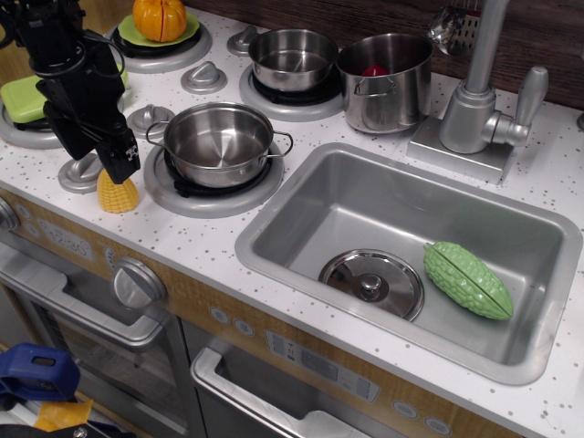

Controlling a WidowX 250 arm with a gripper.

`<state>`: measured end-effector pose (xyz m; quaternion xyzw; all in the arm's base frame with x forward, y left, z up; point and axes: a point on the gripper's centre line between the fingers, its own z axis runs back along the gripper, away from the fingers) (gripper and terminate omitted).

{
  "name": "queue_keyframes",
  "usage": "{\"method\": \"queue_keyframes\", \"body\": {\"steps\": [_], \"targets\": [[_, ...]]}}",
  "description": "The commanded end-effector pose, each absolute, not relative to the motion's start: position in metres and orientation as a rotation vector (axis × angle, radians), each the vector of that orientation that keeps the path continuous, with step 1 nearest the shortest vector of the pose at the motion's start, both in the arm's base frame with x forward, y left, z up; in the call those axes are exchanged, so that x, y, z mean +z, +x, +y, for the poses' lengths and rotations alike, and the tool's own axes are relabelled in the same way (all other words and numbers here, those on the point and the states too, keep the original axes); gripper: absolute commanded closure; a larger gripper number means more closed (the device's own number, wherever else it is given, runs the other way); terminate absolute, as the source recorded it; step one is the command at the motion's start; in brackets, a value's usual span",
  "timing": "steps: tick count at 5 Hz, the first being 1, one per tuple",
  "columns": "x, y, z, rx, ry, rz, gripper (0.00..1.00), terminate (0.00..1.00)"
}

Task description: Put corn in pan which is on stove

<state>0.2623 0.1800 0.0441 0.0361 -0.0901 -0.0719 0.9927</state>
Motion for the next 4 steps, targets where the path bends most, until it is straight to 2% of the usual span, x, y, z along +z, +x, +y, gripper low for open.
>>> {"method": "queue_keyframes", "body": {"steps": [1, 3, 4], "targets": [[0.044, 0.262, 0.180, -0.144, 0.072, -0.181, 0.00, 0.00], [0.016, 0.268, 0.193, -0.130, -0.007, -0.176, 0.00, 0.00], [0.016, 0.267, 0.192, -0.119, 0.001, -0.179, 1.00, 0.00]]}}
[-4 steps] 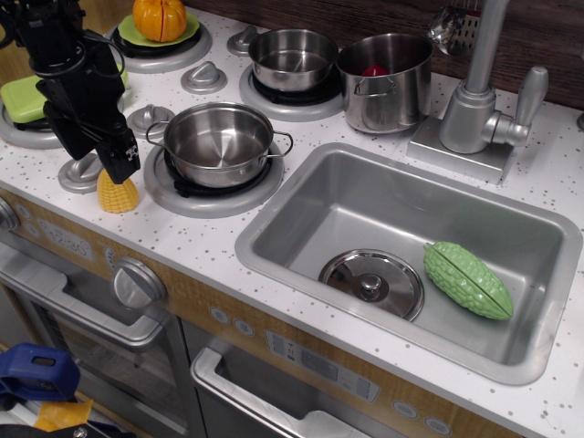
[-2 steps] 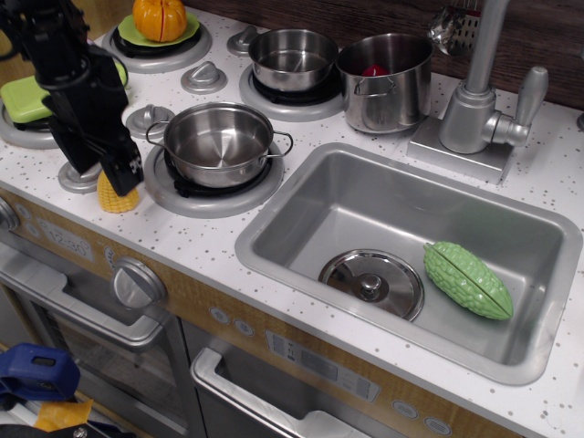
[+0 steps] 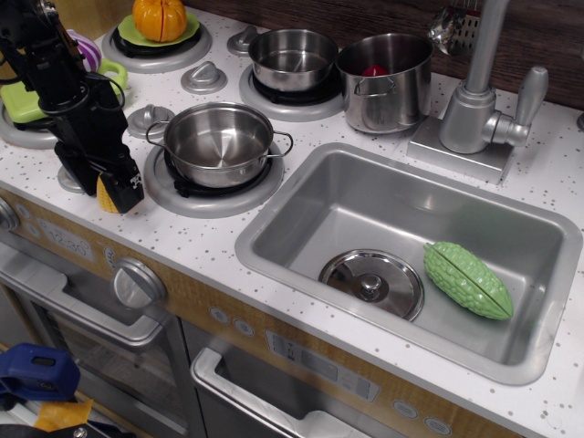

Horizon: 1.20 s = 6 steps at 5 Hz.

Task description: Put corn in pan which is on stove

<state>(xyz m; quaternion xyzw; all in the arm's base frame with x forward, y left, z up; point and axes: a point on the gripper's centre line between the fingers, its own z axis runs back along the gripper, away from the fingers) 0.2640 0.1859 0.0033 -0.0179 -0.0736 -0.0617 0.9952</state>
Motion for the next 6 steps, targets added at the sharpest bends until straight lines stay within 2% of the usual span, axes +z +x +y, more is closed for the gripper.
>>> {"method": "queue_keyframes", "body": {"steps": [1, 3, 4, 5, 6], "targets": [[0.027, 0.265, 0.188, -0.113, 0.024, -0.178, 1.00, 0.00], [0.085, 0.268, 0.183, -0.127, 0.151, -0.187, 1.00, 0.00], [0.104, 0.278, 0.171, -0.154, 0.166, -0.201, 1.00, 0.00], [0.116, 0.291, 0.151, -0.217, 0.156, -0.208, 1.00, 0.00], [0.112, 0.301, 0.143, -0.256, 0.150, -0.236, 1.00, 0.00]]}}
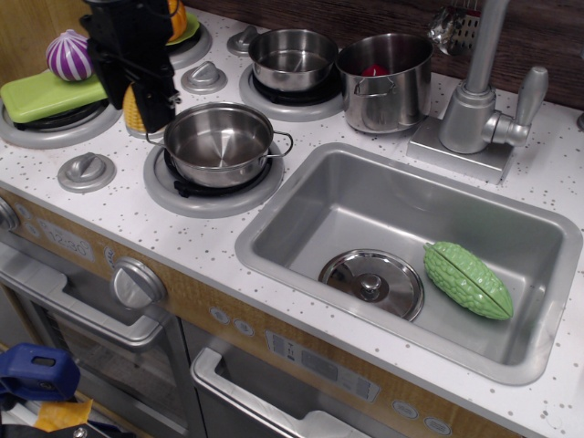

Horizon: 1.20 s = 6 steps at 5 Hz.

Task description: Put corn in pan which is on stove

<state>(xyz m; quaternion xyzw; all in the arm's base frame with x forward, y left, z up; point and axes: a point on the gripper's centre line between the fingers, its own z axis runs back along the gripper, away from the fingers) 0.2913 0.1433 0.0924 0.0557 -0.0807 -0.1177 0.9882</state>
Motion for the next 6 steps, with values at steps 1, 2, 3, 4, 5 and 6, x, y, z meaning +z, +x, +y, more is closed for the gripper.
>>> {"method": "queue_keyframes", "body": {"steps": [1, 2, 3, 4, 5, 6], "targets": [[0.104, 0.316, 0.136, -0.305, 0.146, -0.263, 1.00, 0.00], [0.091, 0.331, 0.122, -0.349, 0.132, -0.308, 1.00, 0.00], [0.083, 0.336, 0.121, -0.365, 0.094, -0.292, 1.00, 0.00], [0.080, 0.336, 0.123, -0.367, 0.062, -0.281, 0.00, 0.00], [0.080, 0.336, 0.123, -0.367, 0.062, -0.281, 0.00, 0.00], [0.080, 0.336, 0.123, -0.367, 0.062, -0.281, 0.00, 1.00]]}}
